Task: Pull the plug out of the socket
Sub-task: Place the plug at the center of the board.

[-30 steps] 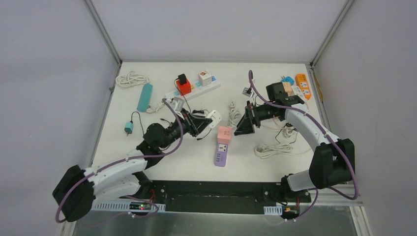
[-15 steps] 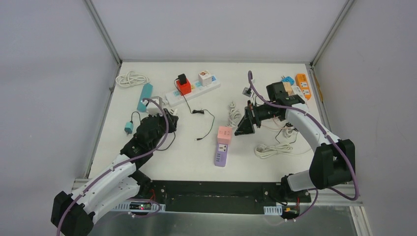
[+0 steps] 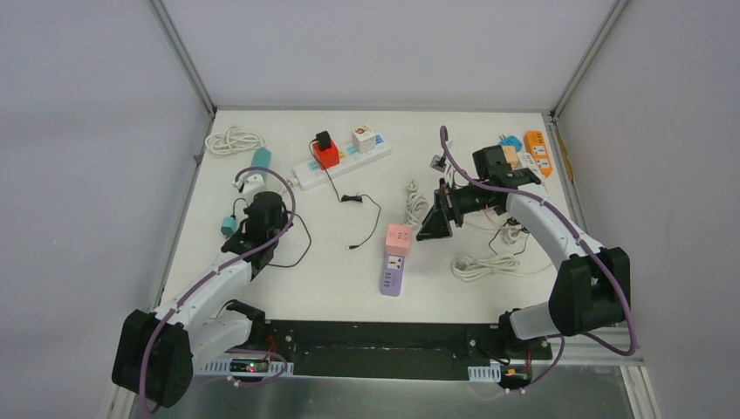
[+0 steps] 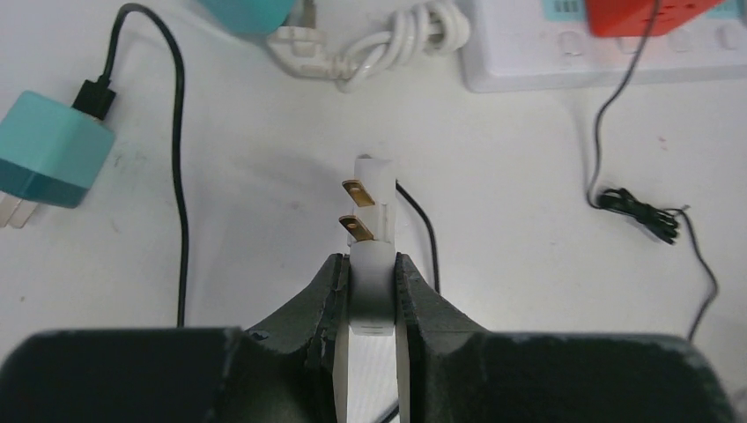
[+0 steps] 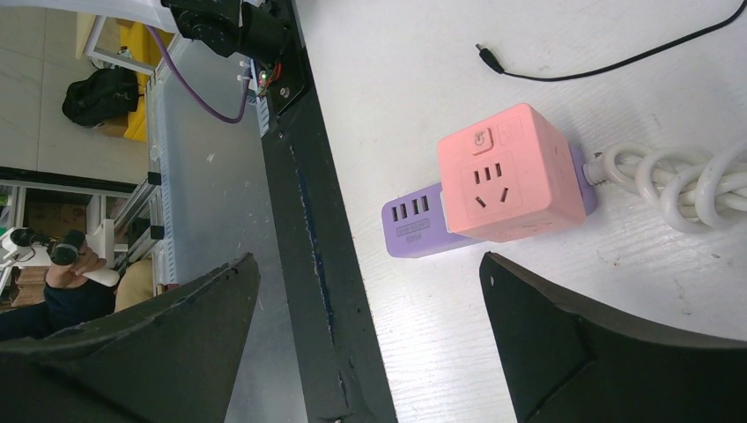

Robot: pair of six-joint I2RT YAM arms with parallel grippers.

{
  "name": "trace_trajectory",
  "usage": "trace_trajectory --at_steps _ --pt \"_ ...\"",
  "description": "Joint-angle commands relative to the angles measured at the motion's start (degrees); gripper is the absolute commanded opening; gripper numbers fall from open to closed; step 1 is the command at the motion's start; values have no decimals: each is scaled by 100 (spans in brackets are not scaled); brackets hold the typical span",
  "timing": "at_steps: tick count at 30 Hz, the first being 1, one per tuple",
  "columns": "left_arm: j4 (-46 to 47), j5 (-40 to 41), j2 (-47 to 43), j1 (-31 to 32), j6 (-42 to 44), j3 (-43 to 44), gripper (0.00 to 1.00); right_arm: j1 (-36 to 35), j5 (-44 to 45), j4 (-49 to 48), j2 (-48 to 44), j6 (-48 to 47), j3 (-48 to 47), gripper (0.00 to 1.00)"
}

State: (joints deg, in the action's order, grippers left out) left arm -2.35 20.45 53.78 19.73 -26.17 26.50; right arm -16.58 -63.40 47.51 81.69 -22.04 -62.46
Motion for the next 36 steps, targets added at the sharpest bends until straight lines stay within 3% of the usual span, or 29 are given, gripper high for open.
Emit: trace_trajectory --at_steps 1,14,36 --pt "-204 937 449 -83 -293 376 0 32 -42 -22 -169 -116 -239 100" --pt "-793 2108 1556 -266 -658 1058 4 32 -50 -11 -145 -118 -249 100" --pt "-4387 3000 4157 -709 -2558 3679 14 32 -68 58 -232 -158 -276 100"
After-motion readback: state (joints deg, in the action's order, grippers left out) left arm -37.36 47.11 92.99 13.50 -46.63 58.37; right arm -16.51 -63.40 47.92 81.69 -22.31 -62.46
